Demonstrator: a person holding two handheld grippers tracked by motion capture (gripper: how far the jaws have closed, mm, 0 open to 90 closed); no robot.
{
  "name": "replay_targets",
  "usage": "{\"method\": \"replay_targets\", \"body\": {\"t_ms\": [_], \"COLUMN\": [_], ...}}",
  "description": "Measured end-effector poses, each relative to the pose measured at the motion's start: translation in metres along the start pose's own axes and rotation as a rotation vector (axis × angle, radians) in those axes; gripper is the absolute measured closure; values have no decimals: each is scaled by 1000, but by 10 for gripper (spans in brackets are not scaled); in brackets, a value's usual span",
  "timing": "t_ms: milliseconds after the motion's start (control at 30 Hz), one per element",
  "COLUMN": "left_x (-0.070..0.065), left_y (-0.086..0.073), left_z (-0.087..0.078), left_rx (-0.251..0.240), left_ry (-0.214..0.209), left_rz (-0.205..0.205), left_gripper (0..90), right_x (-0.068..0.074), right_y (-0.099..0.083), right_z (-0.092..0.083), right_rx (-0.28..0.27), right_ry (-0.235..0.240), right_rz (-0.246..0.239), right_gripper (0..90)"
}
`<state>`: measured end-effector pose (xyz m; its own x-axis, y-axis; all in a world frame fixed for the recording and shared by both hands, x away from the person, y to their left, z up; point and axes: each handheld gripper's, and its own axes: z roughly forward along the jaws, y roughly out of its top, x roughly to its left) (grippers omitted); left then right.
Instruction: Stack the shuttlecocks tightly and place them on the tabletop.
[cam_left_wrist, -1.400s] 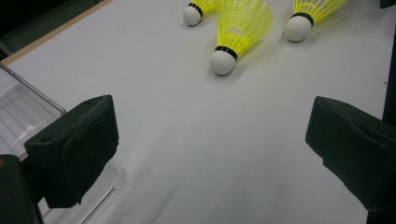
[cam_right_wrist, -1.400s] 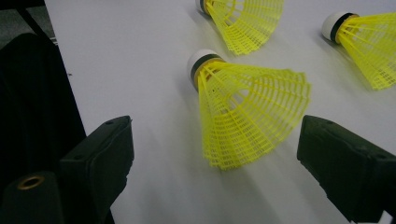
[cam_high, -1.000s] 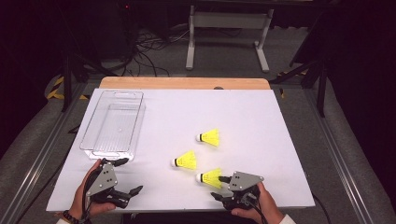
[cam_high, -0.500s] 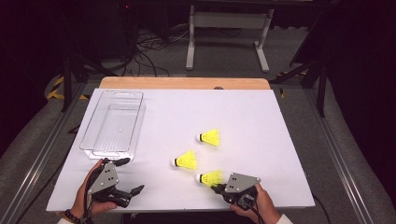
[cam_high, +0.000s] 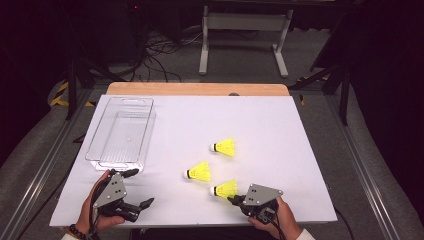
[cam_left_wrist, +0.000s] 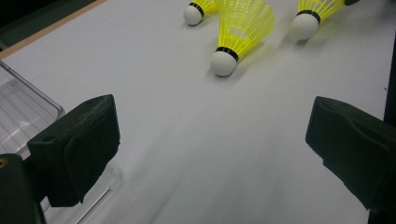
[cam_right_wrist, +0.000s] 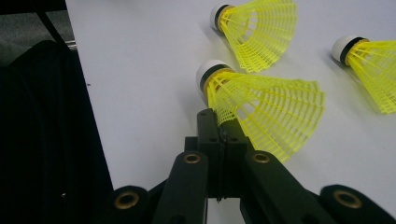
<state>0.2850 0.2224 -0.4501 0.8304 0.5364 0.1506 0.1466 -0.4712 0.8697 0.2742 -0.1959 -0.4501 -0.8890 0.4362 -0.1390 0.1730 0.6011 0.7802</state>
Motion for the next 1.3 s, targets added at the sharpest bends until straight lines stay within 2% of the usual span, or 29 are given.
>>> {"method": "replay_targets", "body": {"t_ms": [800,1300], "left_x": [0,0], "left_y": [0,0], "left_z": [0,0], "left_rx": [2,1], "left_ry": [-7,-2], "left_rz": [11,14], "left_gripper": [38,37], "right_x": [-15,-23], "right_y": [-3,-1], "right_z": [-12,-12], "right_rx": [-35,-38], "right_ry": [-38,-50], "right_rz": [34,29], "right_gripper": [900,900]}}
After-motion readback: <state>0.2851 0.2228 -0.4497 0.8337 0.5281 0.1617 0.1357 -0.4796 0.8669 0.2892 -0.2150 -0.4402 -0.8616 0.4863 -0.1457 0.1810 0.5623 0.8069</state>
